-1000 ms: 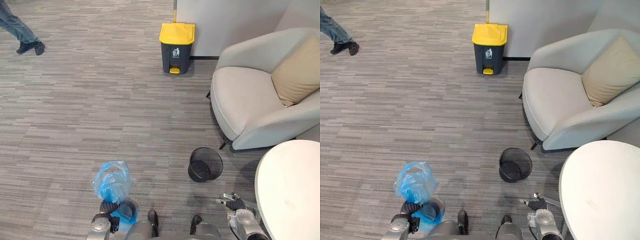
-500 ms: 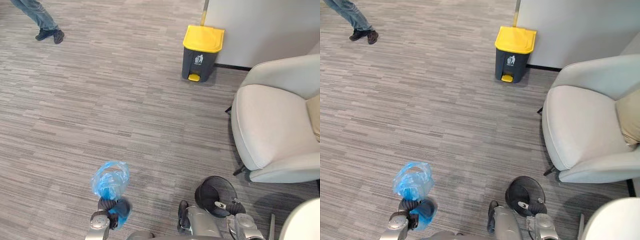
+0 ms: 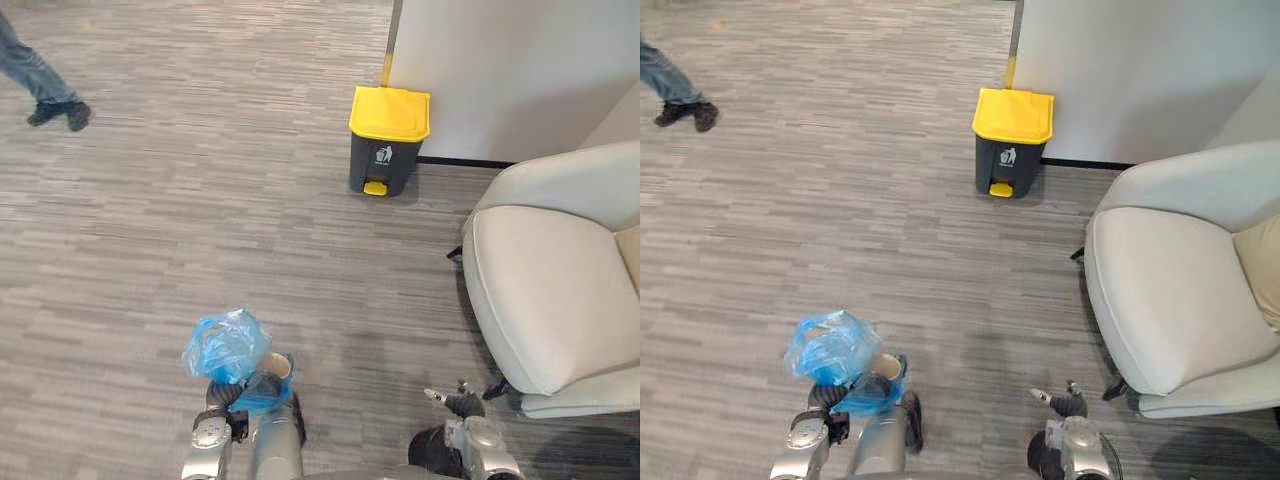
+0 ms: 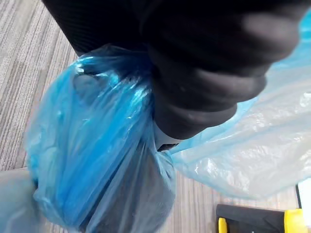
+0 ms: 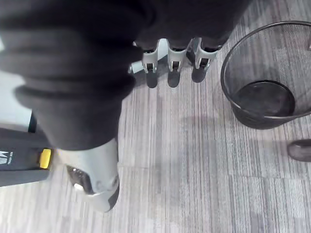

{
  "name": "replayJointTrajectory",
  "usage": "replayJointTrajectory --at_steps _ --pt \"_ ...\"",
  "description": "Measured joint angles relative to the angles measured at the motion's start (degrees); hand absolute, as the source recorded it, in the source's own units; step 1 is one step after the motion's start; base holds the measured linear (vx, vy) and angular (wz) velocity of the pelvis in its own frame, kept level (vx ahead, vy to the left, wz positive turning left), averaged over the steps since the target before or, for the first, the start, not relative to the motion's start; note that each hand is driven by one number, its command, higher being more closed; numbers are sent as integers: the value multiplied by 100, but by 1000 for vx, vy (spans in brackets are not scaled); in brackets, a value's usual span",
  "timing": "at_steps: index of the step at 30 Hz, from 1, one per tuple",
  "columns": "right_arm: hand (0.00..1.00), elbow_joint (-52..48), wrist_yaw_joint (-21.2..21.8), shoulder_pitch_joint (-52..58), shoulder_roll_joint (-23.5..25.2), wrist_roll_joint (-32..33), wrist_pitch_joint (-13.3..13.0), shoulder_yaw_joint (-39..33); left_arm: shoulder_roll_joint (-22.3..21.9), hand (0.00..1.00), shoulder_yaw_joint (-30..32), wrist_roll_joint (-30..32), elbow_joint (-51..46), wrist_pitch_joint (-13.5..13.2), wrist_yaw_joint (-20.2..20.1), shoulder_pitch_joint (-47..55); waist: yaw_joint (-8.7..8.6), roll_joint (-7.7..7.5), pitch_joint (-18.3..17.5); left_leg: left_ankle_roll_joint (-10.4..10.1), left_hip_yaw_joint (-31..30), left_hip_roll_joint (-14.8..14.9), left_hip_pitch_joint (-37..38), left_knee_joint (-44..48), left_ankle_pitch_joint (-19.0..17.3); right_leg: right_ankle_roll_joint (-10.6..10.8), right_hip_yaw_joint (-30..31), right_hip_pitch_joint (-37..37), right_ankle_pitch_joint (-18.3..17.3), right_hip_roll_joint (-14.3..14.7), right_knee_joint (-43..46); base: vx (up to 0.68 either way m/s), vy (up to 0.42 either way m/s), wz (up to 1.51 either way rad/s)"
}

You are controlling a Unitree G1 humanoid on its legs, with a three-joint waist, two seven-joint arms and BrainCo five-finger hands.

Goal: Gather rubbish on tea table into small bin, then transfer packed bag to large trash can.

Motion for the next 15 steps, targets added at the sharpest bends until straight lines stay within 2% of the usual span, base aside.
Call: replayJointTrajectory --at_steps 2,3,4,5,6,7,9,10,11,12,13,14,15 --pt "0 1 5 -10 27 -2 19 -21 0 100 -11 0 3 17 0 -3 8 -8 -2 137 257 -102 273 91 -251 114 242 -215 61 -203 727 394 315 -48" --pt "0 -1 9 -26 62 -4 17 -16 19 100 -22 1 10 53 1 101 -2 -1 -3 229 470 -127 605 42 -390 404 380 -517 235 -324 1644 363 231 -67" --pt "0 21 11 -24 80 -4 17 -7 37 100 -44 0 15 63 9 172 -1 1 3 262 623 -147 881 -57 -486 571 440 -812 475 -402 2389 423 207 -72" --pt "0 72 12 -27 84 -14 32 24 116 100 -148 0 34 103 17 225 -24 23 15 301 757 -168 1241 -229 -556 609 430 -1257 495 -445 3407 339 117 -46" --pt "0 96 13 -41 85 -16 37 34 140 100 -211 0 47 125 17 225 -58 53 33 303 771 -189 1455 -379 -569 518 273 -1554 444 -446 3953 398 64 -28" --pt "0 176 13 -48 84 -17 55 46 159 100 -222 -1 46 129 23 224 -130 71 46 301 821 -193 1760 -634 -568 327 -23 -1940 343 -412 4349 330 27 -13" --pt "0 172 12 -53 83 -20 63 103 234 100 -221 -3 44 132 25 215 -196 159 97 231 888 -184 2152 -982 -576 70 -412 -2490 195 -323 4391 332 -17 -17" --pt "0 176 11 -51 56 -23 64 170 237 100 -218 -4 48 133 25 168 -209 132 125 206 915 -174 2341 -1106 -585 20 -635 -2680 158 -283 4116 404 -115 -11" --pt "0 211 14 -53 37 -25 64 217 247 100 -219 -4 58 127 25 122 -259 189 186 177 924 -158 2522 -1238 -592 -15 -923 -2870 176 -200 3435 346 -136 1" --pt "0 229 13 -61 37 -25 65 218 263 100 -219 -5 79 120 24 96 -296 155 181 153 920 -158 2605 -1311 -592 -83 -1058 -2925 238 -154 2986 431 -191 20" --pt "0 257 11 -55 32 -26 65 233 321 100 -225 -5 175 109 17 52 -358 85 166 -67 879 -206 2767 -1452 -620 -189 -1264 -2932 644 -32 1918 327 -141 32" --pt "0 424 11 -59 -44 -42 58 230 341 100 -227 -4 360 109 16 -21 -451 -26 183 -229 656 -296 2996 -1578 -664 -697 -1267 -2827 1354 107 1492 444 -142 17" --pt "0 506 12 -109 -119 -74 66 214 309 100 -240 -2 458 119 7 -48 -439 84 180 -279 554 -199 3041 -1654 -626 -705 -1288 -2802 1343 172 1516 437 -143 -11"
